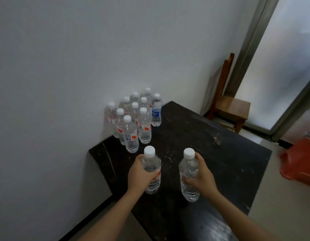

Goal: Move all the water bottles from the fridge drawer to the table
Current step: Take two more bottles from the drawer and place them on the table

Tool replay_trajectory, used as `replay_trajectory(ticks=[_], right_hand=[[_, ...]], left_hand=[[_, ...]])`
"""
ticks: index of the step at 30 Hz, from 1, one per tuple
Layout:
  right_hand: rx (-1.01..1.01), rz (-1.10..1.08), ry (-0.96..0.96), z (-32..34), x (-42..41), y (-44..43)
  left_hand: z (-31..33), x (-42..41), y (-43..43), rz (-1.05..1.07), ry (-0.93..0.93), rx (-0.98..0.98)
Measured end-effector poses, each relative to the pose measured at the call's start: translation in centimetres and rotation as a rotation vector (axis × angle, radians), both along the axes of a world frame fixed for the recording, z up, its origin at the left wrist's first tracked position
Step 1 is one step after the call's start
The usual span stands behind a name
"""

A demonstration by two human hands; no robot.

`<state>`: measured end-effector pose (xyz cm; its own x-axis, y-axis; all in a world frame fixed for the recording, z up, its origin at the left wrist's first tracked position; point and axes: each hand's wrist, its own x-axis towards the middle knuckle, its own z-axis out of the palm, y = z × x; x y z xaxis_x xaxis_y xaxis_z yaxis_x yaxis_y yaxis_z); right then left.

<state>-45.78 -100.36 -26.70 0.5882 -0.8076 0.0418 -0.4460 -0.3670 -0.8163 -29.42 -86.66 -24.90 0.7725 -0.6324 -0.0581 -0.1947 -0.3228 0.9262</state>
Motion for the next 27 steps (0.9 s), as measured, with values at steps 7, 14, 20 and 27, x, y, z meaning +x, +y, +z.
replay_trajectory(ticks=[7,14,20,27], right_hand=[[0.012,-0.206,0.019,0.0,8.3,-10.3],[0.054,-0.251,0.016,-0.3,18.1,-21.4],[0.104,-0.203,-0.009,-2.0,24.1,-26.1],[0.137,-0.115,-0.026,-3.1,27.7,-27.2]], left_hand=[[-1.0,6.4,-13.2,-0.016,-0.069,0.047],[-1.0,13.3,-25.3,-0.027,-0.223,0.192],[-3.0,16.1,-29.6,0.080,-0.171,0.242],[-3.4,16.2,-31.0,0.208,-0.144,0.173]])
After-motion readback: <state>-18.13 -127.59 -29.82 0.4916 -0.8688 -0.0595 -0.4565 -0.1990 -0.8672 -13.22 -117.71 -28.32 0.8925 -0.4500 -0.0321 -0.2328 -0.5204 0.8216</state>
